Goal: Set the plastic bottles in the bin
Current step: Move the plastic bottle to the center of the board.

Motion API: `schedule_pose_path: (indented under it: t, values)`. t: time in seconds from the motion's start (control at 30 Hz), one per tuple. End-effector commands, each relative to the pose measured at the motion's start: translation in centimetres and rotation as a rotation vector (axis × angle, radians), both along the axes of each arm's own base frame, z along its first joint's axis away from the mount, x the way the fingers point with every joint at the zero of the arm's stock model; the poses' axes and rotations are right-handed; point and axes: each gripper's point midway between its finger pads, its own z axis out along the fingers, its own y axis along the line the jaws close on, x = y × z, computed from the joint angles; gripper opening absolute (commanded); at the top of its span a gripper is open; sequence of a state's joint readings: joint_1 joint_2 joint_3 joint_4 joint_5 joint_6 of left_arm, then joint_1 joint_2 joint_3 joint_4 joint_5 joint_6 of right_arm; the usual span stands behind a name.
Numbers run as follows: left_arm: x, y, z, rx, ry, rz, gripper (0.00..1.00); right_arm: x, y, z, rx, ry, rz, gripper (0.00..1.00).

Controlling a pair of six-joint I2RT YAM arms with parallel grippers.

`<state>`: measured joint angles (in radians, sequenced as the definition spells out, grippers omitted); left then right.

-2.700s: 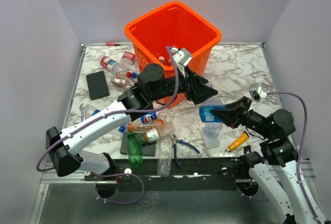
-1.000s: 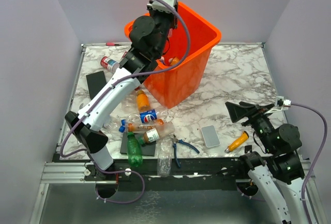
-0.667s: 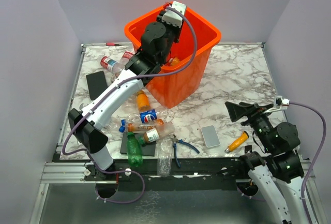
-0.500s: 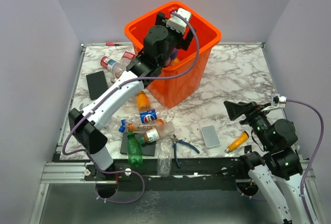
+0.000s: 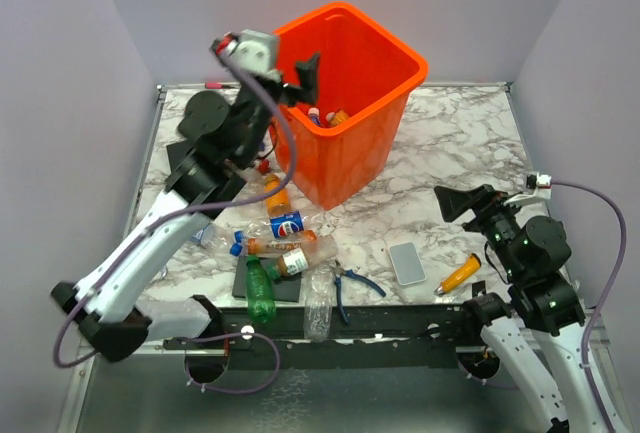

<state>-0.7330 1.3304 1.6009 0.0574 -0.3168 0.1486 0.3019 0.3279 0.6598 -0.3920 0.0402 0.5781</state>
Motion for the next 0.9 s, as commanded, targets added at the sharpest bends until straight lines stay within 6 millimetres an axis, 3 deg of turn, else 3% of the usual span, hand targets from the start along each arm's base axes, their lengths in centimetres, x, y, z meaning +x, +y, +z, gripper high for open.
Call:
schedule_pose_path:
  t: [0.0, 0.13, 0.27, 0.43, 0.53, 0.67, 0.87]
  values:
    - [-4.1, 6.7, -1.6, -0.184, 0.024, 0.122, 0.99, 0.3, -0.1, -0.1, -0.016, 0.029, -0.013, 0.97]
    - [-7.5, 11.5, -9.8, -0.24, 0.196, 0.212, 0.99, 0.6, 1.3, -1.9, -0.061, 0.059, 0.07, 0.97]
    - [-9.9, 14.9, -18.0, -0.259, 0.34, 0.308, 0.99, 0.2, 5.8, -5.7, -0.065, 0.188, 0.34, 0.96]
    - [-11.1, 14.8, -25.1, -0.346, 0.46, 0.284, 0.99, -1.4, 12.1, -10.8, 0.142, 0.402, 0.653, 0.9]
    - [-11.3, 14.6, -27.4, -0.405, 0.484, 0.276, 0.99, -2.6, 15.3, -11.8, 0.138, 0.42, 0.716, 0.92]
    - [-11.3, 14.5, -28.7, -0.416, 0.485, 0.266, 0.99, -4.3, 19.0, -13.6, 0.078, 0.496, 0.772, 0.93]
    - [-11.6, 14.5, -28.6, -0.412, 0.474, 0.249, 0.99, -6.7, 20.9, -15.7, -0.039, 0.626, 0.768, 0.93]
